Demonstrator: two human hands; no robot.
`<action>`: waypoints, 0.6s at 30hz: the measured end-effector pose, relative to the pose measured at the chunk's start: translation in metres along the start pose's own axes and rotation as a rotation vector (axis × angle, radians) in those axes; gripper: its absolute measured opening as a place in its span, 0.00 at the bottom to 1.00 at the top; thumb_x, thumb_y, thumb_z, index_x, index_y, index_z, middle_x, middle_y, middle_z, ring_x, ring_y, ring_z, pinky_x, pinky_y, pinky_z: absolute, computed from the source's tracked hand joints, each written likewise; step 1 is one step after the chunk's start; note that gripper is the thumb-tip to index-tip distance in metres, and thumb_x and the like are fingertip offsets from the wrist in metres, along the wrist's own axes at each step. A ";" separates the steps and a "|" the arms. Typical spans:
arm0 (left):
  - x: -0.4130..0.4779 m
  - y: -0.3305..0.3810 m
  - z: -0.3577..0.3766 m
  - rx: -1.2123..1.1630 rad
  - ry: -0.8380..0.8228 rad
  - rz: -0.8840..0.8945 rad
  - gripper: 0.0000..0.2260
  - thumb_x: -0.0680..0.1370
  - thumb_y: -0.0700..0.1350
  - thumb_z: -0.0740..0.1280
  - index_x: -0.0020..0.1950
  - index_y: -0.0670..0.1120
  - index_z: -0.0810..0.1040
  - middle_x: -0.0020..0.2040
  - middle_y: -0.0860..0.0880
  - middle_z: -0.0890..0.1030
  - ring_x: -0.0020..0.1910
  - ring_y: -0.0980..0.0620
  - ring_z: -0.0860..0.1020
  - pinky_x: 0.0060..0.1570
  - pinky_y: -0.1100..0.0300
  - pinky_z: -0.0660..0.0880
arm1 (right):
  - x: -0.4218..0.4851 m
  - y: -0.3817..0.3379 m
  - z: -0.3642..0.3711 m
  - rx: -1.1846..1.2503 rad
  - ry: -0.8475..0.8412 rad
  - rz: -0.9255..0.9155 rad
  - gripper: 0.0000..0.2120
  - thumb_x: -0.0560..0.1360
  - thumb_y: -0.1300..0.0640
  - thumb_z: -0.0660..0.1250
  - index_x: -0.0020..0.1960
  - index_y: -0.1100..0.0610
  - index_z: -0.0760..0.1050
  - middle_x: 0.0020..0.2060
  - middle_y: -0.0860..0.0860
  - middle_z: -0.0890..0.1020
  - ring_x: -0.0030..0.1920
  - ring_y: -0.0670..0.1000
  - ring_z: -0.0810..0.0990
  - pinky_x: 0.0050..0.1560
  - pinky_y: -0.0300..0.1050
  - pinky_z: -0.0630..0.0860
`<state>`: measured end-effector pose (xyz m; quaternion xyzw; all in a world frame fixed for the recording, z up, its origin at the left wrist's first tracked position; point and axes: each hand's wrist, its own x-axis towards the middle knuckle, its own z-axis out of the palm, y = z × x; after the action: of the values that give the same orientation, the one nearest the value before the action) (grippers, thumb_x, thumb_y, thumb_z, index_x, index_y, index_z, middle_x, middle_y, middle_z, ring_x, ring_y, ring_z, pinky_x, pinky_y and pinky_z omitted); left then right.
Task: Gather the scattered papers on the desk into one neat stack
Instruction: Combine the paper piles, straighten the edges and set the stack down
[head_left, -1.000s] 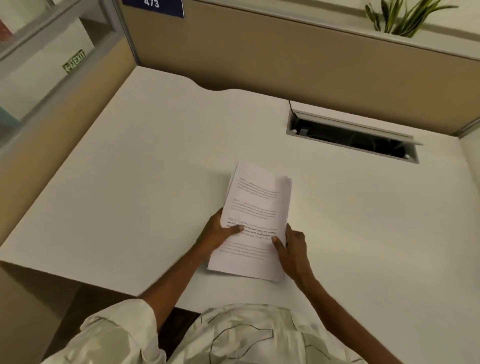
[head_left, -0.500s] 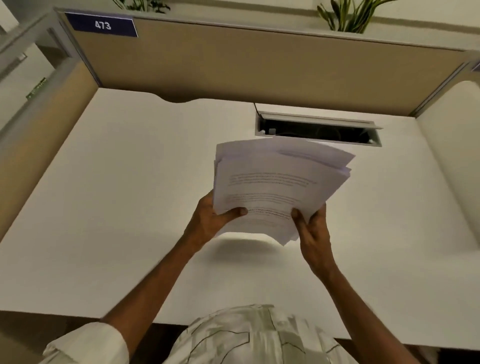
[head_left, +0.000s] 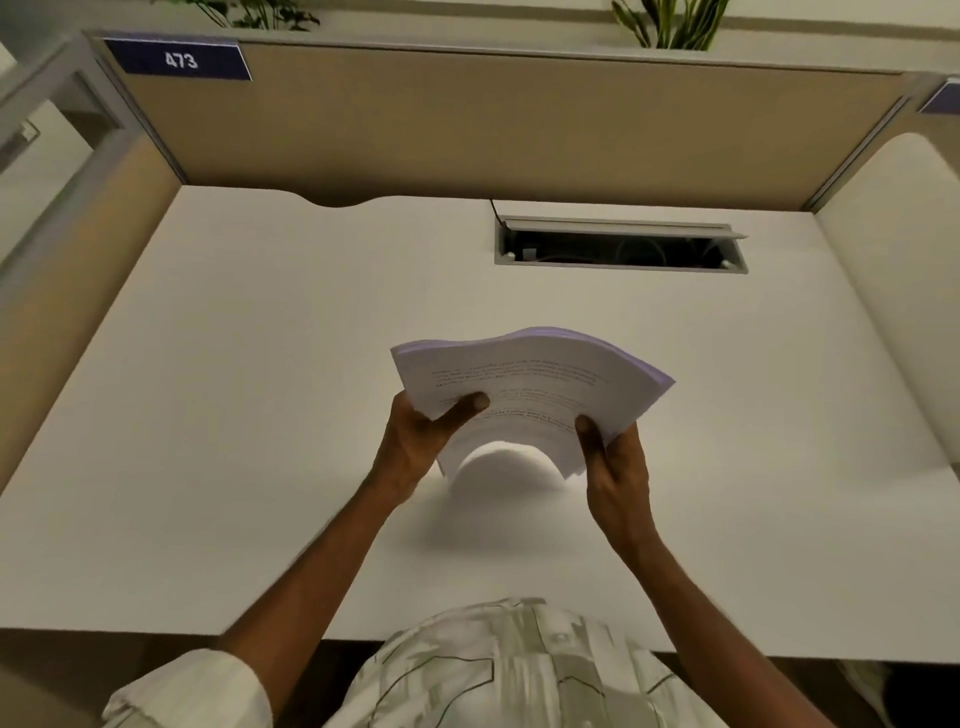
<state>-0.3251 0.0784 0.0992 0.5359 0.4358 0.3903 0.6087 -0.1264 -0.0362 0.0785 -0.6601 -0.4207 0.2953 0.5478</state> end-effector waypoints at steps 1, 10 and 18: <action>0.000 -0.002 -0.001 0.010 -0.023 -0.007 0.16 0.73 0.40 0.77 0.56 0.56 0.81 0.49 0.59 0.87 0.51 0.58 0.84 0.46 0.63 0.81 | -0.002 0.003 -0.001 -0.021 -0.015 0.007 0.14 0.85 0.65 0.59 0.69 0.59 0.69 0.52 0.30 0.81 0.55 0.39 0.80 0.53 0.32 0.77; -0.005 -0.015 0.010 0.002 0.002 -0.055 0.14 0.77 0.41 0.73 0.57 0.58 0.80 0.47 0.62 0.86 0.50 0.60 0.83 0.48 0.64 0.81 | -0.007 0.037 -0.005 -0.104 -0.061 0.085 0.10 0.85 0.60 0.61 0.63 0.58 0.76 0.52 0.46 0.84 0.50 0.49 0.82 0.51 0.52 0.83; -0.005 -0.036 0.012 0.146 -0.098 -0.117 0.13 0.78 0.48 0.72 0.60 0.61 0.77 0.54 0.59 0.84 0.56 0.56 0.82 0.56 0.58 0.81 | -0.002 0.062 -0.010 -0.097 -0.125 0.192 0.08 0.84 0.60 0.63 0.60 0.52 0.78 0.51 0.48 0.84 0.53 0.54 0.82 0.54 0.54 0.81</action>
<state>-0.3148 0.0655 0.0645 0.5709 0.4633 0.2947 0.6104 -0.1047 -0.0456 0.0207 -0.7034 -0.4028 0.3663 0.4570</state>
